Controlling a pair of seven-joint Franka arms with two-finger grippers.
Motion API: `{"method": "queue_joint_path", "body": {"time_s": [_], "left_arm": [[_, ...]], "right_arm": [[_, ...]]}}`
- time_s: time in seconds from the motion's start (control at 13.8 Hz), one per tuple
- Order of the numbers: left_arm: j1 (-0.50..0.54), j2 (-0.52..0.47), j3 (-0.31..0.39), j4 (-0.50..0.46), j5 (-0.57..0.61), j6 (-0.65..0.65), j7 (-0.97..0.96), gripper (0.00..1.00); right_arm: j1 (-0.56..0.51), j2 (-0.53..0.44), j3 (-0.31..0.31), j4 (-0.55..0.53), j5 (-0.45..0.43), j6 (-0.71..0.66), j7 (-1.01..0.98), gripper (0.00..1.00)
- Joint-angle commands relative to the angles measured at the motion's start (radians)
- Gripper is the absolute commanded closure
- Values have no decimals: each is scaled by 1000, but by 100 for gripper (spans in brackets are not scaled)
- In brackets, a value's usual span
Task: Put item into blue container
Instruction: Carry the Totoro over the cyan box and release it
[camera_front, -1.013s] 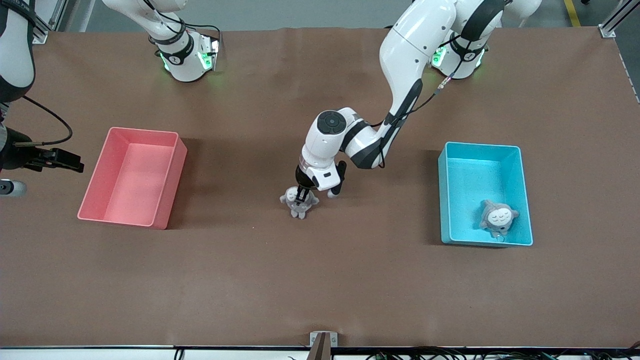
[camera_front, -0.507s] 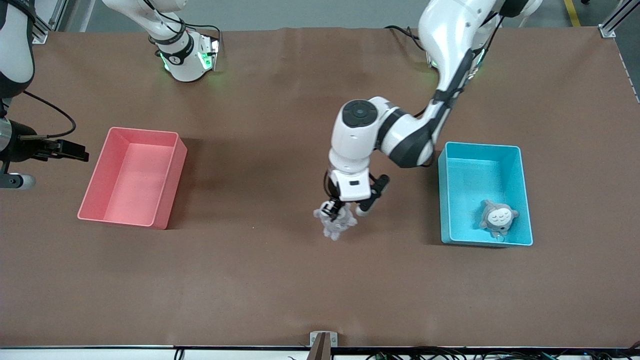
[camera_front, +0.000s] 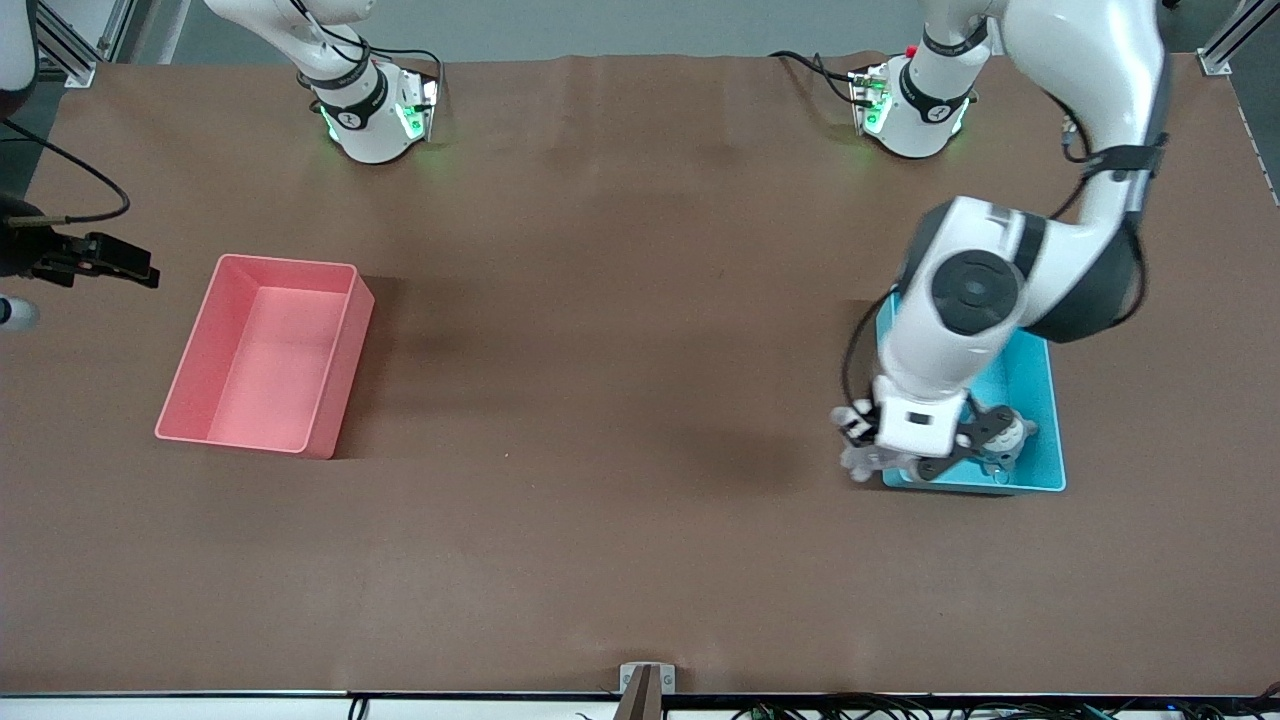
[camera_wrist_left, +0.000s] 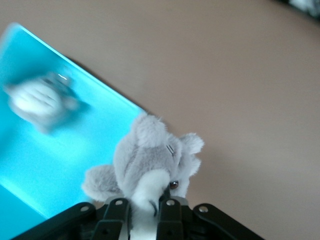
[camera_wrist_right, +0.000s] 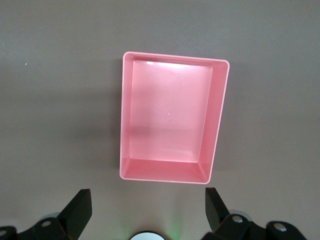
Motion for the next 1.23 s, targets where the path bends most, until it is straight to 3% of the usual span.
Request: {"method": "queue_joint_path", "body": {"time_s": [0.0, 0.07, 0.14, 0.22, 0.29, 0.58, 1.16], "left_arm": [[138, -64, -17, -141, -14, 4, 234, 98], [165, -55, -19, -160, -14, 11, 280, 96], [182, -39, -19, -171, -18, 16, 299, 87], [205, -27, -19, -182, -53, 27, 298, 58], [228, -25, -17, -192, -122, 42, 299, 1], [250, -74, -17, -142, -167, 4, 305, 0], [252, -97, -20, 202, -161, -385, 428, 0]], "right_arm": [[-12, -71, 12, -49, 3, 3, -6, 0], [-12, -77, 10, -48, 3, 3, -7, 0], [-12, -85, 12, -46, 5, 3, -9, 0], [-12, -86, 10, -43, 15, 3, -10, 0], [-12, -86, 10, -40, 22, 3, -10, 0], [-14, -124, 9, -41, 22, -15, -17, 0], [-11, -118, 9, -29, 52, 15, -18, 0]]}}
